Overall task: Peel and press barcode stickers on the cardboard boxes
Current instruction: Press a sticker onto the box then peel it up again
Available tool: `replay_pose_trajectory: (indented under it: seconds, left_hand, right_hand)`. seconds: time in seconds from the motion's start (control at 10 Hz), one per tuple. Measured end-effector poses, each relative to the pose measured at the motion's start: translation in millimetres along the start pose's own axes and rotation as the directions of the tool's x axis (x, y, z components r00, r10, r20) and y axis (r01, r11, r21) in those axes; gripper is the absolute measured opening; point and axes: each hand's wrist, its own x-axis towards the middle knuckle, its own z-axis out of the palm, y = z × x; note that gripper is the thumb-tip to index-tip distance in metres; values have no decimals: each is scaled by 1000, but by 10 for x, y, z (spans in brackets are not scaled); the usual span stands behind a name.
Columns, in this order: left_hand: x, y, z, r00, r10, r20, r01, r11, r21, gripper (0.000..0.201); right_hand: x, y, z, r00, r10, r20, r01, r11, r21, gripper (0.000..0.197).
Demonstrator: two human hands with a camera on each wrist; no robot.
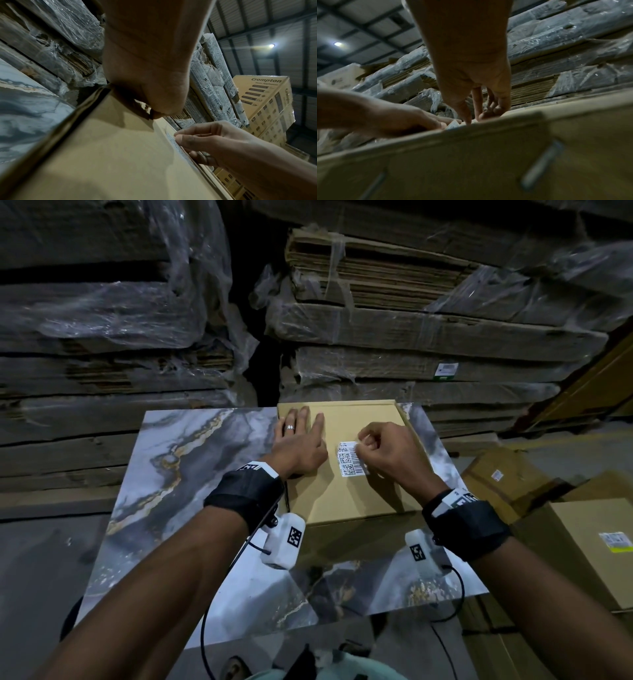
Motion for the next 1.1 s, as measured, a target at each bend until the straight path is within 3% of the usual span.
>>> replay_pose_trajectory:
  seconds: [0.2,0.3,0.4,0.5,0.8,1.1]
  left_hand:
    - [-7,-4,-7,1000,-3,5,3,1000,1,64]
    - [-3,0,-4,1000,-6,1,6,1000,3,64]
    - [-9,-2,-4,1000,-9,-1,9,1000,-5,64]
    - [-16,4,-14,1000,-5,1,5,1000,-16,63]
    - [-7,4,-4,1000,-5,-3,5,1000,-6,64]
    - [11,-1,6,1000,-6,-12,6,1000,-14,63]
  right_hand:
    - [59,-18,122,995,-82,-62,75,991,-108,19]
    - [98,-37,184,996,-83,-23,74,963,-259,19]
    - [82,-41,221,996,-83,22,86,956,-279,14]
    - [91,0,175,991,-115,70,128,964,-231,10]
    - [260,-158,-76,954,75,290,-18,980,-197,32]
    - [204,-23,-108,955,44,292,-41,999,-15,23]
